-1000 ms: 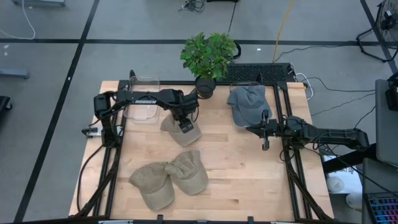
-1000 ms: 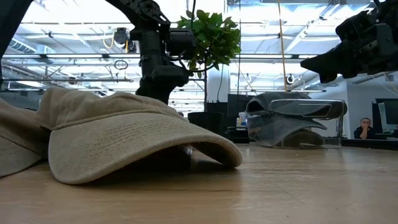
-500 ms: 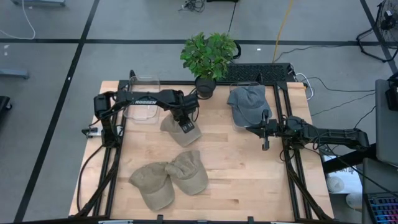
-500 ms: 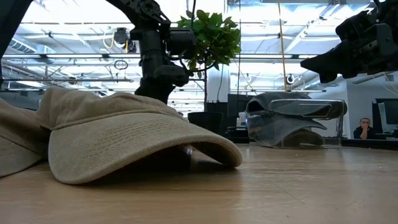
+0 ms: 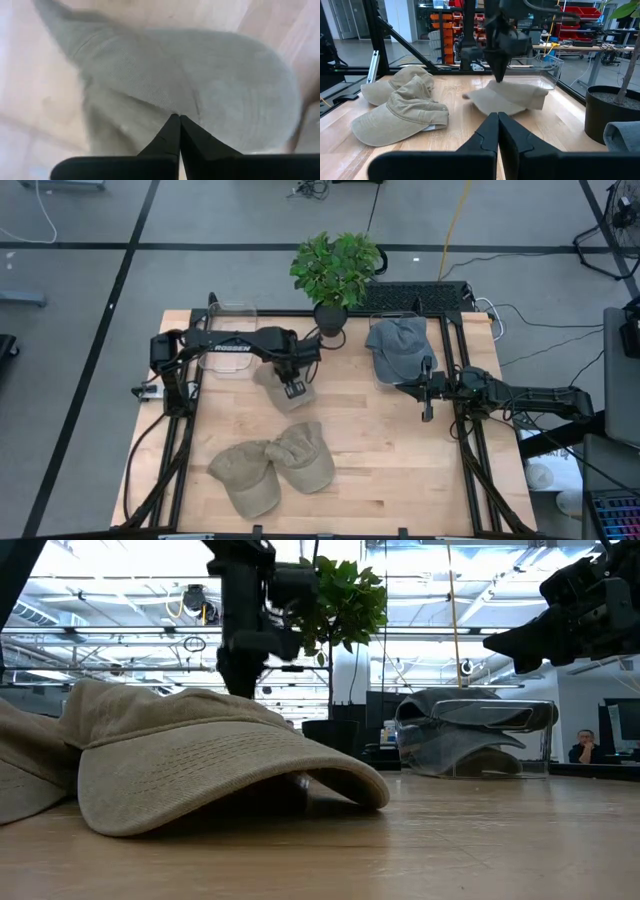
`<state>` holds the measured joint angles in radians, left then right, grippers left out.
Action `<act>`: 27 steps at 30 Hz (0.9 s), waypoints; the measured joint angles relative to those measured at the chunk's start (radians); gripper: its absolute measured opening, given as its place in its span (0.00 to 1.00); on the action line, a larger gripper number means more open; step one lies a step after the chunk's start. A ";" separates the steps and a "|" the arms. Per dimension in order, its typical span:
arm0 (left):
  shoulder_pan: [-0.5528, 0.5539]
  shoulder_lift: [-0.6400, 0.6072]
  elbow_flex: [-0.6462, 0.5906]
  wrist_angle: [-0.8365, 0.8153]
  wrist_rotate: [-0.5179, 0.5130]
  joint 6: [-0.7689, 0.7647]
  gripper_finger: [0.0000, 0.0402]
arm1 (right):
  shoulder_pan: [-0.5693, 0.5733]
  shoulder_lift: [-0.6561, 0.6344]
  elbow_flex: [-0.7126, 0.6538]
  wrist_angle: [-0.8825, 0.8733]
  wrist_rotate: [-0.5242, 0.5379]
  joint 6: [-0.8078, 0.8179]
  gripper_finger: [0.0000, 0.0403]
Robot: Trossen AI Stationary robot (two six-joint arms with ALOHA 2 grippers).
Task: Pick & Place hat
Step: Put the top brown cap into the left transparent bin
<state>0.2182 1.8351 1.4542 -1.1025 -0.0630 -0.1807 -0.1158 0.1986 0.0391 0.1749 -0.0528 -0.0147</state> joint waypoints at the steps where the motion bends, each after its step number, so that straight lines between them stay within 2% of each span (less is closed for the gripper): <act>1: -0.010 0.000 0.027 -0.037 -0.024 -0.007 0.01 | 0.000 0.000 0.000 0.000 0.000 0.000 0.00; 8: -0.103 -0.001 0.235 -0.207 -0.096 0.051 0.00 | 0.000 0.000 0.000 0.000 0.000 0.000 0.00; 16: -0.187 -0.002 0.485 -0.470 -0.275 0.150 0.00 | 0.000 0.000 0.000 0.000 0.000 0.000 0.00; 21: -0.188 -0.050 0.521 -0.465 -0.290 0.252 0.00 | 0.000 0.000 0.000 0.000 0.000 0.000 0.00; 27: -0.153 -0.124 0.519 -0.467 -0.406 0.331 0.00 | 0.000 0.007 0.000 0.000 0.000 0.000 0.00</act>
<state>0.0649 1.7110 1.9728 -1.5690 -0.4694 0.1499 -0.1158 0.2058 0.0391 0.1749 -0.0528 -0.0151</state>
